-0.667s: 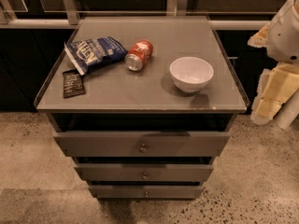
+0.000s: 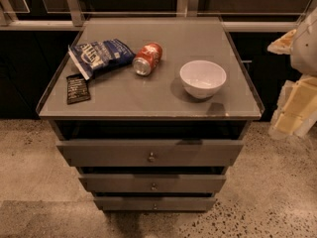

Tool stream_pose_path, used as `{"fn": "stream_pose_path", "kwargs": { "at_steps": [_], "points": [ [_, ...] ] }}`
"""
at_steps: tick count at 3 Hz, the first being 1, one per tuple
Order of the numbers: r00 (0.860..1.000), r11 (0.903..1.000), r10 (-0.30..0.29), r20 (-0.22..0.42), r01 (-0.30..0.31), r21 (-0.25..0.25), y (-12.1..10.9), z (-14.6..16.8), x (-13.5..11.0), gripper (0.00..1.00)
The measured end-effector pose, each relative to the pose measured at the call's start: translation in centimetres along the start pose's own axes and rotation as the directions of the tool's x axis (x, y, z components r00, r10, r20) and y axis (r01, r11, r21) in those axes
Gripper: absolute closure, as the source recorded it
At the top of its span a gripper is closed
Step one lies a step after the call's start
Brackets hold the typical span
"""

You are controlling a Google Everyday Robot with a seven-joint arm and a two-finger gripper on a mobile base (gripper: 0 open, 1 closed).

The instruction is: Open top drawer

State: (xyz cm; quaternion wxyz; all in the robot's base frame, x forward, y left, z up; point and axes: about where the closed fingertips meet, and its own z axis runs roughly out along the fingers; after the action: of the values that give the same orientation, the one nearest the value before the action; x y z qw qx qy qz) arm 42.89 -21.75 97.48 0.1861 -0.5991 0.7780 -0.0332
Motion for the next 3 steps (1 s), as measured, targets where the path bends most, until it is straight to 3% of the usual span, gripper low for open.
{"fn": "stream_pose_path", "kwargs": {
  "at_steps": [1, 2, 3],
  "points": [
    [0.996, 0.9994, 0.010, 0.086, -0.013, 0.031, 2.8, 0.6, 1.2, 0.00],
    [0.979, 0.9957, 0.056, 0.196, -0.070, 0.061, 6.8, 3.1, 3.2, 0.00],
    [0.933, 0.9763, 0.192, 0.305, -0.213, 0.037, 10.6, 8.4, 6.1, 0.00]
  ]
}}
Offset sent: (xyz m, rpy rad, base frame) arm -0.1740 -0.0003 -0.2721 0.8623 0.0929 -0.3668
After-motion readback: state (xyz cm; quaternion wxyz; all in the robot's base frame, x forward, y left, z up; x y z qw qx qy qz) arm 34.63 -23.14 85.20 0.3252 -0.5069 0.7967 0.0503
